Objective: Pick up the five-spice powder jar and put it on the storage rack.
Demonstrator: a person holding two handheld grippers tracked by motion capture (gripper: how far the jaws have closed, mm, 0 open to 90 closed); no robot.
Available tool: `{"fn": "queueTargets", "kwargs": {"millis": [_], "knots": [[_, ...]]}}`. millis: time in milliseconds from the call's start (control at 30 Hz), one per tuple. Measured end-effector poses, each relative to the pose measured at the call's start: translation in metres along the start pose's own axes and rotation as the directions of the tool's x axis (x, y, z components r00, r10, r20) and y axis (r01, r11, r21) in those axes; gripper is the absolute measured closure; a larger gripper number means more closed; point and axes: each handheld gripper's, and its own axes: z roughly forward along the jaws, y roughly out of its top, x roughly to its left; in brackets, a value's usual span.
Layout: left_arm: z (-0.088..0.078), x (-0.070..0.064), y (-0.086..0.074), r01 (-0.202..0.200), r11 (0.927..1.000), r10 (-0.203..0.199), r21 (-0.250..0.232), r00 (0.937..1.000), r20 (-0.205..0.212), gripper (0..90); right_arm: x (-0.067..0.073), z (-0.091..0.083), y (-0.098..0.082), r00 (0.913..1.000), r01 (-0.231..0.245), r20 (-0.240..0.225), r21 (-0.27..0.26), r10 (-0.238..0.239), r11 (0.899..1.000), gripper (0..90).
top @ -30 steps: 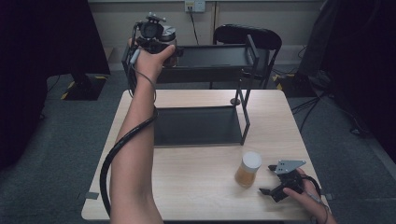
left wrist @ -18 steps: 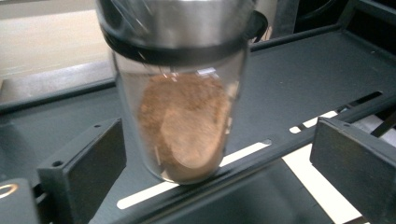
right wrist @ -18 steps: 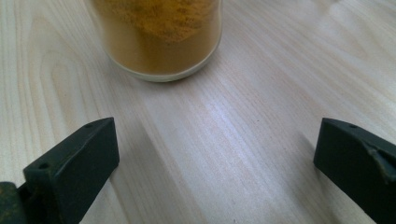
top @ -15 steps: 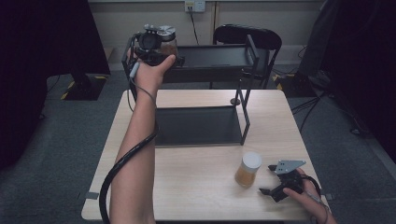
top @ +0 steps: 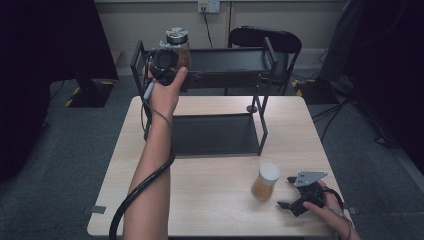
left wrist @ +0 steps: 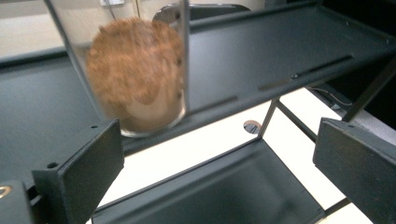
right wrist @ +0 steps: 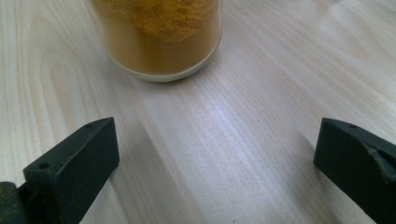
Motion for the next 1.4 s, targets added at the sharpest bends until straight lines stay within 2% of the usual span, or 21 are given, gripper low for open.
{"fn": "queueTargets", "kwargs": {"millis": [300, 500, 600, 800, 1033, 1400], "knots": [[0.001, 0.001, -0.024, 0.004, 0.9999, -0.004, -0.016, 1.0000, 0.006, 2.1, 0.000, 0.000, 0.000, 1.0000, 0.000, 0.000, 0.000, 0.000, 1.000, 0.0], [0.007, 0.005, -0.045, 0.013, 0.9994, -0.013, -0.032, 0.9998, 0.014, 2.4, 0.000, 0.000, 0.000, 1.0000, -0.001, 0.000, -0.001, 0.001, 1.000, 0.0], [0.012, 0.007, -0.053, 0.023, 0.9994, -0.022, -0.025, 0.9996, 0.016, 2.4, 0.000, 0.000, 0.000, 1.0000, -0.001, 0.000, -0.001, 0.001, 1.000, 0.0], [0.021, 0.009, -0.063, 0.002, 1.0000, -0.002, -0.006, 0.9999, 0.013, 2.6, 0.000, 0.000, 0.000, 1.0000, -0.002, 0.000, -0.001, 0.002, 1.000, 0.0], [0.027, 0.011, -0.073, -0.008, 1.0000, 0.008, -0.004, 0.9997, 0.022, 2.5, 0.000, 0.000, 0.000, 1.0000, -0.002, 0.000, -0.001, 0.002, 1.000, 0.0], [0.036, 0.013, -0.086, 0.006, 1.0000, -0.006, -0.004, 0.9993, 0.037, 2.5, 0.000, 0.000, 0.000, 1.0000, -0.002, 0.000, -0.001, 0.002, 1.000, 0.0]]}}
